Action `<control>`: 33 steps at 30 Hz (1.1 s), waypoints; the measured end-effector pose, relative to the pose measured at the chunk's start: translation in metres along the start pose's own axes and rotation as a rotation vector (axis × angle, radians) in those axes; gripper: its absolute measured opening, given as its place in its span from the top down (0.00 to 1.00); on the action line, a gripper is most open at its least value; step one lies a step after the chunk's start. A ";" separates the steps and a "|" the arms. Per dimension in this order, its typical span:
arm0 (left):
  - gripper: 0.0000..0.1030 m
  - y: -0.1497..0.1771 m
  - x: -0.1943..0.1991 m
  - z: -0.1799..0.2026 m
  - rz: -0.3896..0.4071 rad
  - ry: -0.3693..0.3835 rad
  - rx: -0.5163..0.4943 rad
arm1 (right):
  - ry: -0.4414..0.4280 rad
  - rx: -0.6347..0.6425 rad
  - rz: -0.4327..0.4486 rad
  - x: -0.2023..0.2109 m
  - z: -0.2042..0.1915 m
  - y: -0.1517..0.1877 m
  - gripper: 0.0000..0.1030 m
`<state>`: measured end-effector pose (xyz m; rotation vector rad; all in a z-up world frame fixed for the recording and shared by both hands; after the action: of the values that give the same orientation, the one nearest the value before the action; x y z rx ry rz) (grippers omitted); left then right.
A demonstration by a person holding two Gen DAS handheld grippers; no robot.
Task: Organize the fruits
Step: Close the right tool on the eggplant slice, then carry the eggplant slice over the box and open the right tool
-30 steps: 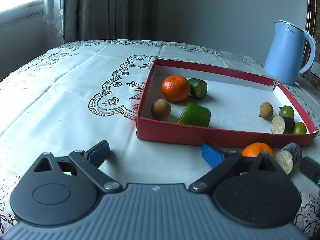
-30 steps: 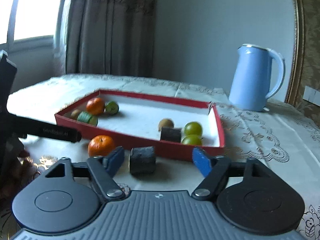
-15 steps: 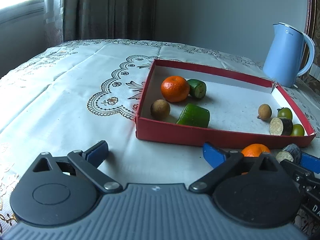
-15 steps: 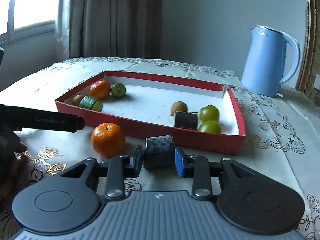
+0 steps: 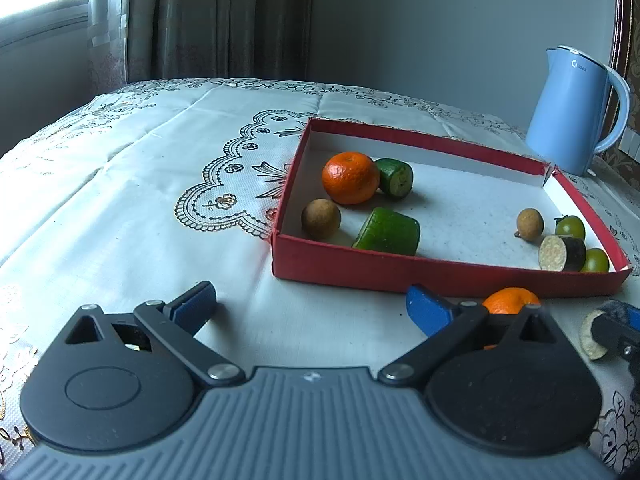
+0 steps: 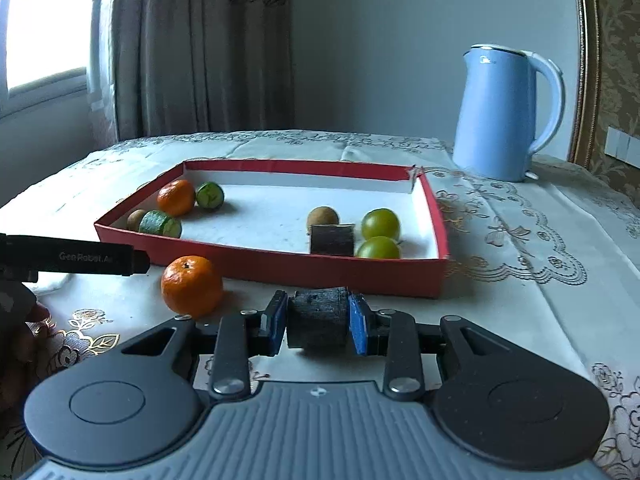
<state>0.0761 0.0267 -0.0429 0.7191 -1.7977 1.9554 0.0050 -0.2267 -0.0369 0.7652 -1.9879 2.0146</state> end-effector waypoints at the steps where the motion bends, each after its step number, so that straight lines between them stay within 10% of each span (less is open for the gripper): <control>1: 0.02 0.000 0.000 0.000 0.000 -0.001 0.000 | 0.006 0.000 0.006 0.002 0.001 -0.001 0.69; 33: 0.00 0.002 0.000 0.001 -0.006 -0.017 -0.012 | 0.092 -0.012 0.113 -0.035 0.044 -0.067 0.69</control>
<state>0.0751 0.0260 -0.0443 0.7394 -1.8138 1.9381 0.0777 -0.2581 0.0020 0.5587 -2.0312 2.0569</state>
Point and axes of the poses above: each gripper's, at about its wrist camera, not at the fingertips, and x roughly against the way its jaws point, z to its right, y to its underside, the point moved 3 cm from there along -x, roughly the way its jaws point, and after that the axes turned 3 degrees about -y, right-handed, at the moved point
